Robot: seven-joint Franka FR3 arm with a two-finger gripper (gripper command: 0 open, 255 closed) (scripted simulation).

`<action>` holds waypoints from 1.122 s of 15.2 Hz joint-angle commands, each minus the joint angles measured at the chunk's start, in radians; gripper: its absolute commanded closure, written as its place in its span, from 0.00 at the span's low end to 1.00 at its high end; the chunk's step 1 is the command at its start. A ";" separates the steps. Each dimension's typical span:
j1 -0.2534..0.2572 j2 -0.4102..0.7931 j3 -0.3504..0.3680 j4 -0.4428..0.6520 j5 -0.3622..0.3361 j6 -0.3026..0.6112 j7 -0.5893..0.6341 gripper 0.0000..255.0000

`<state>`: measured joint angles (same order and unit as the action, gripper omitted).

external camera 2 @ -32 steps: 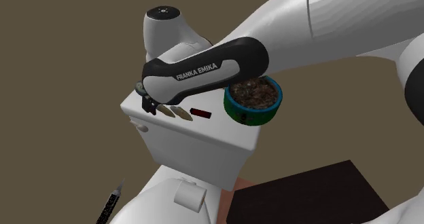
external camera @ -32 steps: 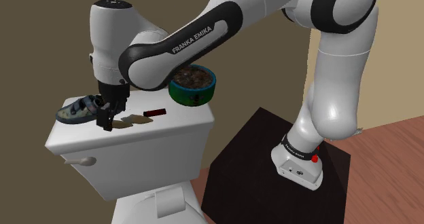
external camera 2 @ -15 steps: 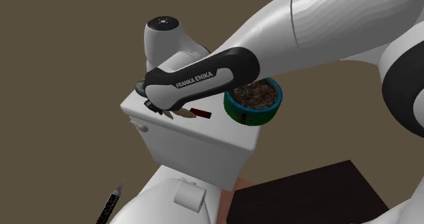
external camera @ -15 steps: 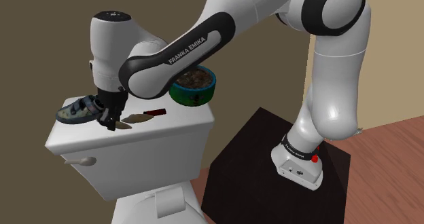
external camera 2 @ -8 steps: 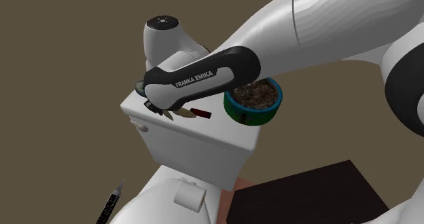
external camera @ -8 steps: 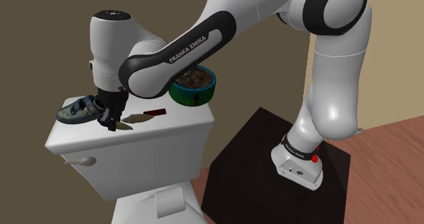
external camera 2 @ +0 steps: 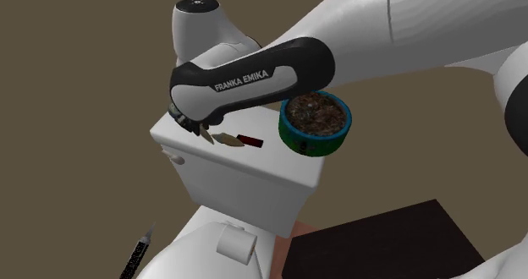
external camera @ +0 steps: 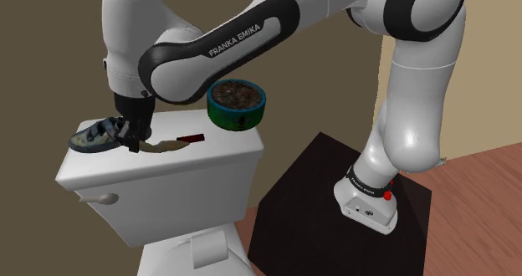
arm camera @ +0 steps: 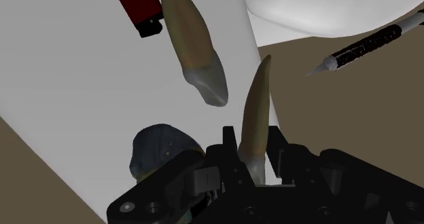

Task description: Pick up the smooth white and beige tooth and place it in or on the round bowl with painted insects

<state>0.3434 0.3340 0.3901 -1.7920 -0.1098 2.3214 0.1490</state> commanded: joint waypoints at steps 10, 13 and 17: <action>-0.007 -0.050 0.011 0.086 0.027 -0.133 -0.015 1.00; -0.008 -0.060 0.013 0.115 0.032 -0.171 -0.017 1.00; -0.008 -0.069 0.016 0.157 0.037 -0.221 -0.019 1.00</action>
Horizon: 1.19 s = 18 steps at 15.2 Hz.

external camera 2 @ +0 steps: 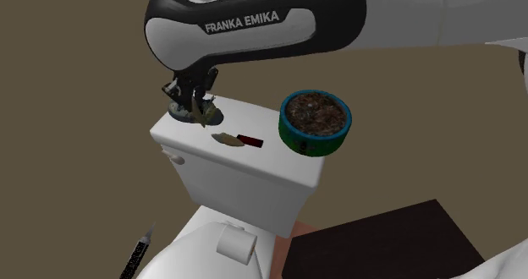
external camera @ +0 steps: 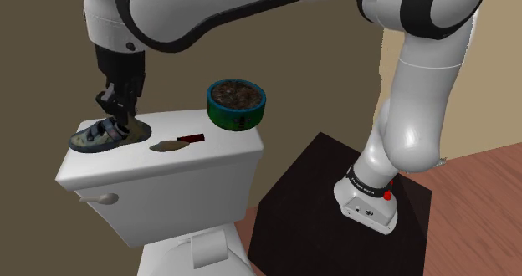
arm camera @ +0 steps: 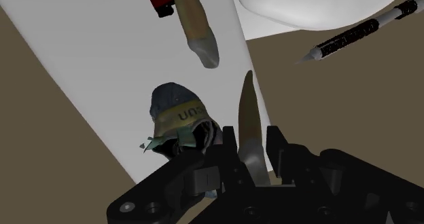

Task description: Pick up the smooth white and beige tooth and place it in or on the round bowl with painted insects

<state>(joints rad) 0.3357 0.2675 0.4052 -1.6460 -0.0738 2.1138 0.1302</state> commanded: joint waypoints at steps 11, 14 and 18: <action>-0.086 -0.179 -0.018 -0.135 0.104 -0.034 -0.128 1.00; -0.124 -0.270 -0.045 -0.240 0.158 -0.019 -0.210 1.00; -0.162 -0.379 -0.094 -0.358 0.218 -0.013 -0.321 1.00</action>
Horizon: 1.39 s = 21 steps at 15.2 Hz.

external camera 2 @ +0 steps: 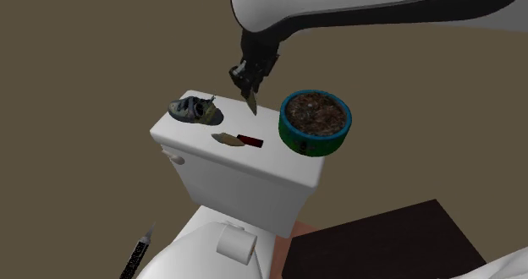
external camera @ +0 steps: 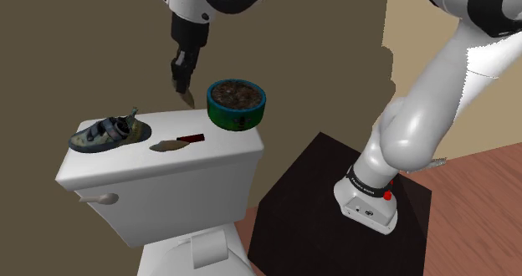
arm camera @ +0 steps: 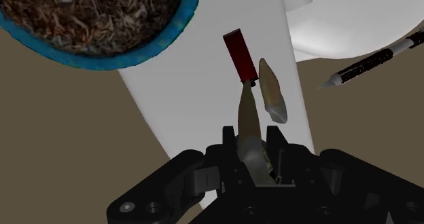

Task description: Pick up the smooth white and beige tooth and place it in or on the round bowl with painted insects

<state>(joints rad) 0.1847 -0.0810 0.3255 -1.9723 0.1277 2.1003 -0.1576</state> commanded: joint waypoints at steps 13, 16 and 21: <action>-0.099 -0.266 -0.204 -0.282 0.084 -0.026 -0.343 1.00; -0.097 -0.258 -0.202 -0.316 0.088 0.015 -0.349 1.00; -0.095 -0.241 -0.199 -0.368 0.096 0.083 -0.360 1.00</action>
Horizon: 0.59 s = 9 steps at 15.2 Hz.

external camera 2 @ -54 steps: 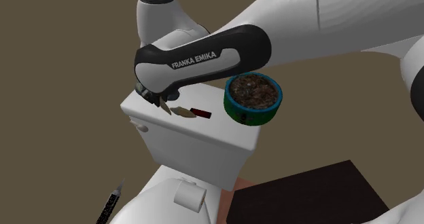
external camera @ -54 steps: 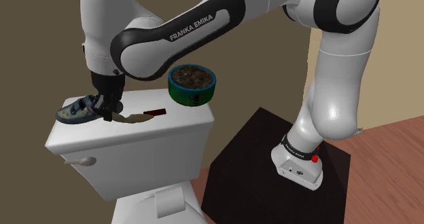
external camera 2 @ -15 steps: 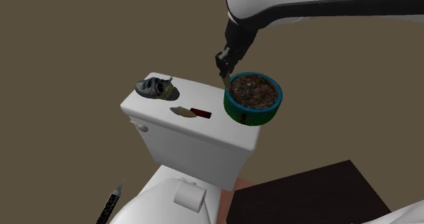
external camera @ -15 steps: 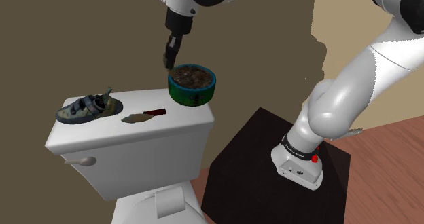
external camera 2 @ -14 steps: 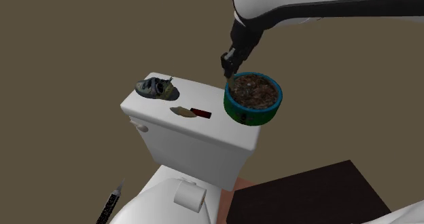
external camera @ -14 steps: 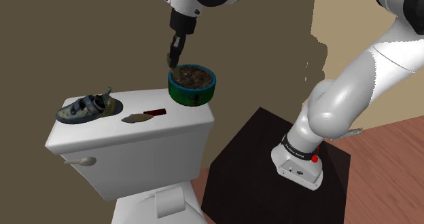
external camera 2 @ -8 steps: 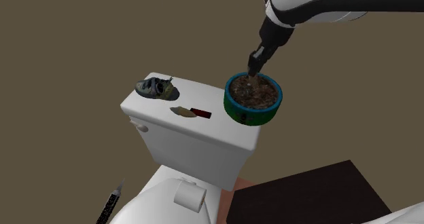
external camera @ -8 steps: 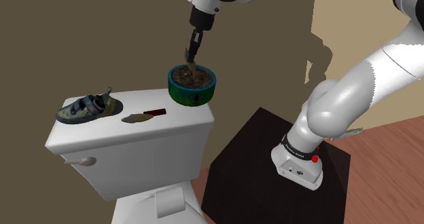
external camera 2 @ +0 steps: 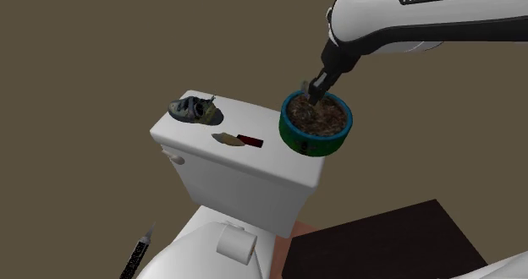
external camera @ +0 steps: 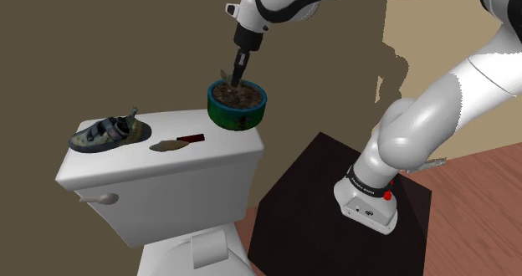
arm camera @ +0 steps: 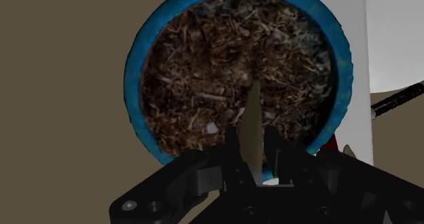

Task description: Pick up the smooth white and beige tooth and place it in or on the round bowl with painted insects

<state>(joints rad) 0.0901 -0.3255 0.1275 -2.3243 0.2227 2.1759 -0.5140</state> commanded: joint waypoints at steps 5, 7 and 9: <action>0.002 0.022 0.002 -0.055 0.008 0.065 -0.013 1.00; 0.002 0.022 0.002 -0.055 0.008 0.065 -0.013 1.00; 0.002 0.022 0.002 -0.055 0.008 0.065 -0.013 1.00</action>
<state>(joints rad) 0.0921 -0.3052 0.1290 -2.3766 0.2303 2.2410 -0.5269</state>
